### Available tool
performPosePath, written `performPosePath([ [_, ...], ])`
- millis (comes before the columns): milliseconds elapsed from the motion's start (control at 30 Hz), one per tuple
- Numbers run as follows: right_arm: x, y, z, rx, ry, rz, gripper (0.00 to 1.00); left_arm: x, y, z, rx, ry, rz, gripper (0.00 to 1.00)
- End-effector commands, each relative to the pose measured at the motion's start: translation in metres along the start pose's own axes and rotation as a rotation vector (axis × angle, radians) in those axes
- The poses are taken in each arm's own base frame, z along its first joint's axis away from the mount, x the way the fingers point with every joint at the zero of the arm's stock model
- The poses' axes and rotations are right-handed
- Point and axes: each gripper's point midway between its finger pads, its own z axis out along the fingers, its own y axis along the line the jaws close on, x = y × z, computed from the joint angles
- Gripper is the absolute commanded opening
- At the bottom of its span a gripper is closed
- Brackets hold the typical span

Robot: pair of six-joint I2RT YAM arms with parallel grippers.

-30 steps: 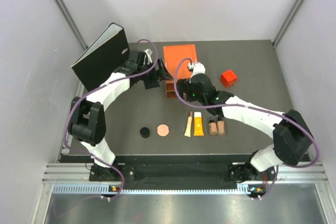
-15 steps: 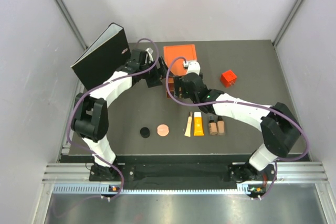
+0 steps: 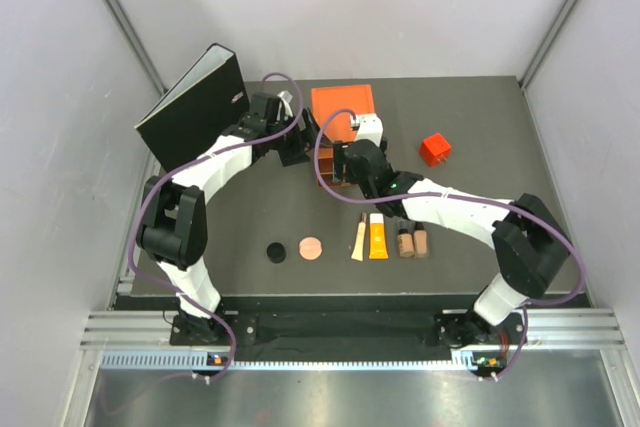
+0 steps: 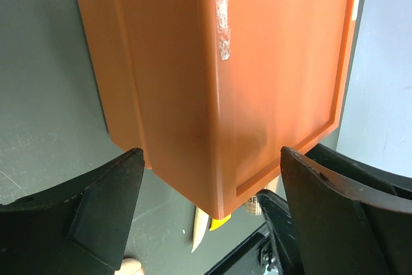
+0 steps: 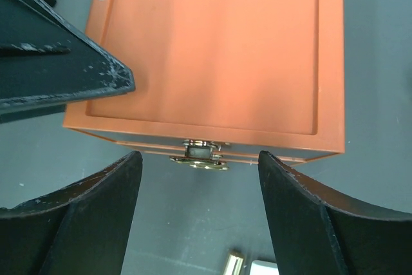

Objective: Organize the makeup

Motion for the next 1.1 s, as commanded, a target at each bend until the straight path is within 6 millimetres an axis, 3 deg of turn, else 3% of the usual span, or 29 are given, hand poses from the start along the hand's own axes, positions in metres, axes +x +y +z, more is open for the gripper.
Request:
performPosePath([
  [0, -0.01, 0.013, 0.006, -0.009, -0.035, 0.012, 0.72, -0.018, -0.023, -0.011, 0.063, -0.053, 0.046, 0.91],
  [233, 0.001, 0.016, 0.011, -0.013, -0.009, 0.009, 0.72, -0.018, -0.023, -0.011, 0.062, -0.052, 0.045, 0.92],
  [467, -0.002, 0.012, 0.017, 0.027, -0.027, 0.002, 0.7, -0.017, -0.021, -0.011, 0.053, -0.053, 0.044, 0.93],
  [700, -0.01, 0.004, 0.018, 0.075, -0.059, 0.011, 0.5, -0.018, -0.021, -0.009, 0.053, -0.053, 0.038, 0.93],
  [833, -0.012, -0.001, 0.016, 0.09, -0.072, 0.016, 0.2, -0.018, -0.02, -0.007, 0.051, -0.049, 0.031, 0.93],
  [1067, -0.009, -0.001, 0.012, 0.075, -0.055, 0.007, 0.05, -0.019, -0.017, -0.004, 0.039, -0.051, 0.017, 0.9],
])
